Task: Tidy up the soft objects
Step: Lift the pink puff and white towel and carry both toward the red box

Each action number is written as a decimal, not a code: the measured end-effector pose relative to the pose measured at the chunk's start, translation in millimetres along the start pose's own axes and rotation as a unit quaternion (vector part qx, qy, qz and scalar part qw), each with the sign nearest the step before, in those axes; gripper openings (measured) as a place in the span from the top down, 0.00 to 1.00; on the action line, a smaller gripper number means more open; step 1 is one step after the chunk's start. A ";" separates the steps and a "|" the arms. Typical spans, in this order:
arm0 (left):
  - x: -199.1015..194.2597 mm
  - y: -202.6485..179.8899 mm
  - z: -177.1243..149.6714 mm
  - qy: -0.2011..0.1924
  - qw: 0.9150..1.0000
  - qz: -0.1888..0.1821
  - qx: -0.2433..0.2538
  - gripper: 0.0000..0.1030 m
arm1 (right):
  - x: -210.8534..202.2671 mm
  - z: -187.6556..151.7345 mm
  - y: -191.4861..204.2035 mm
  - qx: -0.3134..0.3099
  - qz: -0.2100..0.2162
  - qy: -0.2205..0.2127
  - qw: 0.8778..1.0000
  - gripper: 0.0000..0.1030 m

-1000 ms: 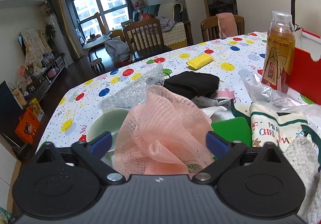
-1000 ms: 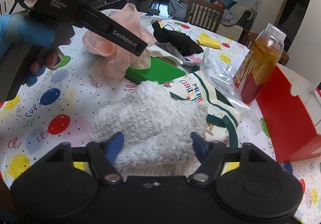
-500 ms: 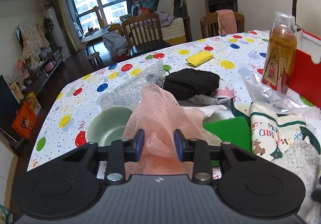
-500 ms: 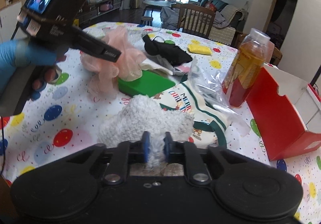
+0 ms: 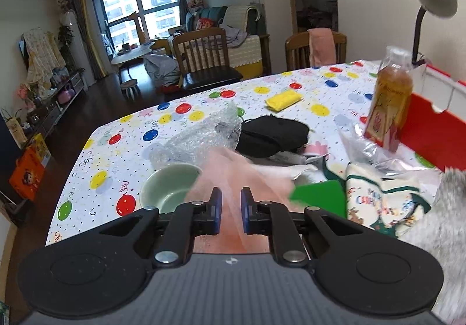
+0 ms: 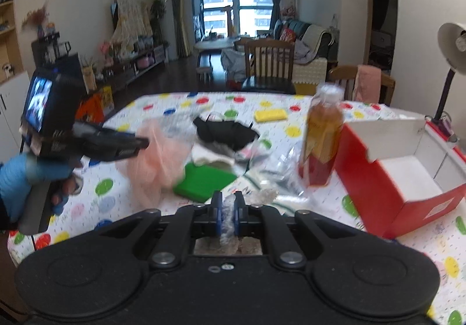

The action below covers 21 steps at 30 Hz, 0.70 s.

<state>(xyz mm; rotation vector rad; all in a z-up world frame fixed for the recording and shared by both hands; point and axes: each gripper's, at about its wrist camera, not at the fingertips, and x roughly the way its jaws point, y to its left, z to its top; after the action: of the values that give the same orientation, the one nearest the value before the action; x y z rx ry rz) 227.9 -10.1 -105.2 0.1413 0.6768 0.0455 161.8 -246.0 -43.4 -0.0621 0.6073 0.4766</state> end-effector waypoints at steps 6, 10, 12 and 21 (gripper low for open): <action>-20.4 -4.8 7.0 -0.017 0.999 -0.010 0.030 0.87 | -18.9 19.3 -29.3 0.013 -0.015 -0.018 1.000 0.93; -22.7 -4.5 6.0 -0.014 0.999 -0.036 0.025 0.87 | -22.4 25.1 -45.9 0.023 -0.030 -0.027 0.999 0.93; -21.2 -3.9 4.1 -0.006 0.999 -0.047 0.018 0.86 | -21.7 24.5 -51.9 0.032 -0.032 -0.027 0.999 0.93; -6.8 -5.9 -3.7 -0.015 0.999 -0.030 0.007 0.05 | -21.1 18.2 -59.1 0.050 -0.035 -0.016 0.998 0.93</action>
<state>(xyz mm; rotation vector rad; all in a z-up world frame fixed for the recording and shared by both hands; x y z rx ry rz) 220.2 -16.1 -104.7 0.1354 0.6507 -0.0197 182.8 -303.8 -21.4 0.0187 0.5950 0.3788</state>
